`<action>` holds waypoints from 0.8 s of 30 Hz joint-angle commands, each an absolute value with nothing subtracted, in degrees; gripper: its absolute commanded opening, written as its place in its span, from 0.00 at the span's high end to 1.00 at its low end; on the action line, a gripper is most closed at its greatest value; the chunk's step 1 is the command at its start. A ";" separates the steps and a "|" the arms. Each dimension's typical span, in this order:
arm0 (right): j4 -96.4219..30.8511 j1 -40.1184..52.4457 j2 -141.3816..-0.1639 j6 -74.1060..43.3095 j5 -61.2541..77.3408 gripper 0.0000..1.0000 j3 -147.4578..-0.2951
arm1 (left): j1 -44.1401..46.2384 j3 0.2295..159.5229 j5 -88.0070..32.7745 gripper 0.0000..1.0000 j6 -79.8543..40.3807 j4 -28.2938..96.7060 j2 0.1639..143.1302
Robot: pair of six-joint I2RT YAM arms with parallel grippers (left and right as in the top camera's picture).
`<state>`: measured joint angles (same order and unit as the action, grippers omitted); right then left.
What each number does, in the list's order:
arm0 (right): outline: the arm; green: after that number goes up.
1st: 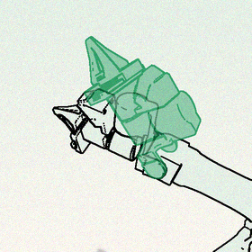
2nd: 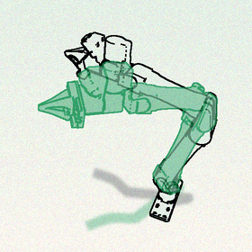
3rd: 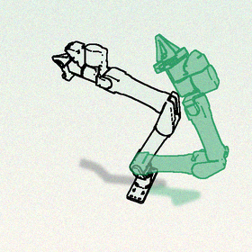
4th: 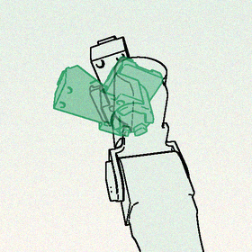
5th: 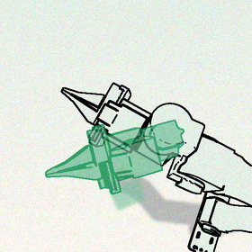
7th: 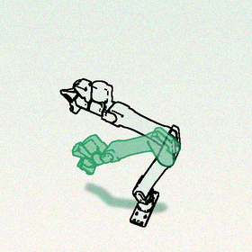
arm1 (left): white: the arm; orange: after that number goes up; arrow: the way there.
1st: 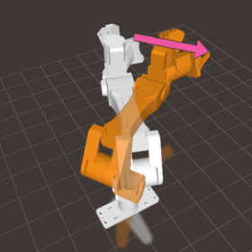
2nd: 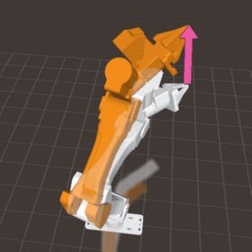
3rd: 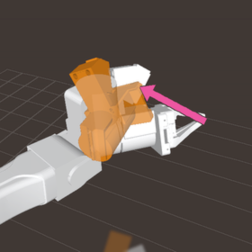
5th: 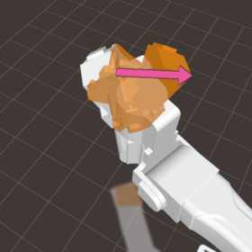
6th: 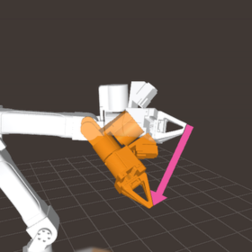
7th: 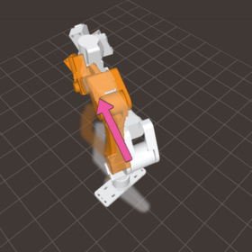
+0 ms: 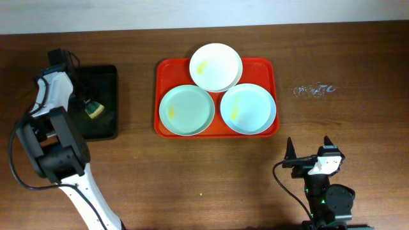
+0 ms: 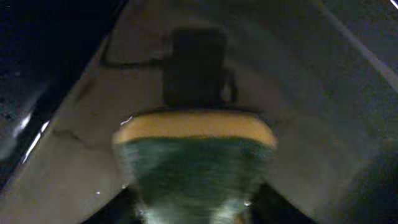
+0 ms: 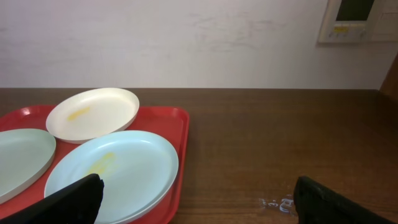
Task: Clean dirty plates on tray and stack at the side
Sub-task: 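Reach the left gripper to the black tray and grasp the sponge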
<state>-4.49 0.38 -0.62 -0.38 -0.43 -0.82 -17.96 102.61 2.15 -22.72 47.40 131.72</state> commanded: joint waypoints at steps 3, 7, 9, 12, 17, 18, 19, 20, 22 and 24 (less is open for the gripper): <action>-4.67 0.69 -0.21 -0.91 -0.71 0.01 -0.32 | -19.97 105.34 2.31 1.00 -22.20 49.74 133.29; -4.67 0.69 -0.19 -0.91 -0.71 0.01 -0.32 | -20.14 108.38 -0.89 1.00 -22.17 54.57 126.28; -4.67 0.69 -0.19 -0.91 -0.71 0.01 -0.32 | -19.99 108.55 -7.92 1.00 -22.20 54.24 120.88; -4.67 0.69 -0.21 -0.91 -0.71 0.01 -0.32 | -19.77 108.55 -10.44 1.00 -22.20 51.33 114.72; -4.67 0.69 -0.19 -0.91 -0.69 0.02 -0.32 | -19.40 102.04 5.08 1.00 -22.17 49.87 120.70; -4.67 0.69 -0.21 -0.91 -0.71 0.01 -0.32 | -19.42 101.34 6.55 1.00 -22.15 50.22 122.80; -4.67 0.69 -0.21 -0.91 -0.71 0.01 -0.32 | -19.44 101.34 6.44 1.00 -22.13 50.96 123.76; -4.67 0.69 -0.21 -0.91 -0.71 0.01 -0.32 | -19.44 101.62 6.02 1.00 -22.15 51.53 123.13; -4.67 0.69 -0.21 -0.91 -0.69 0.01 -0.32 | -19.44 103.22 2.94 1.00 -22.15 53.63 120.14; -4.67 0.69 -0.19 -0.91 -0.71 0.01 -0.32 | -19.07 105.19 -5.23 1.00 -22.20 53.69 112.25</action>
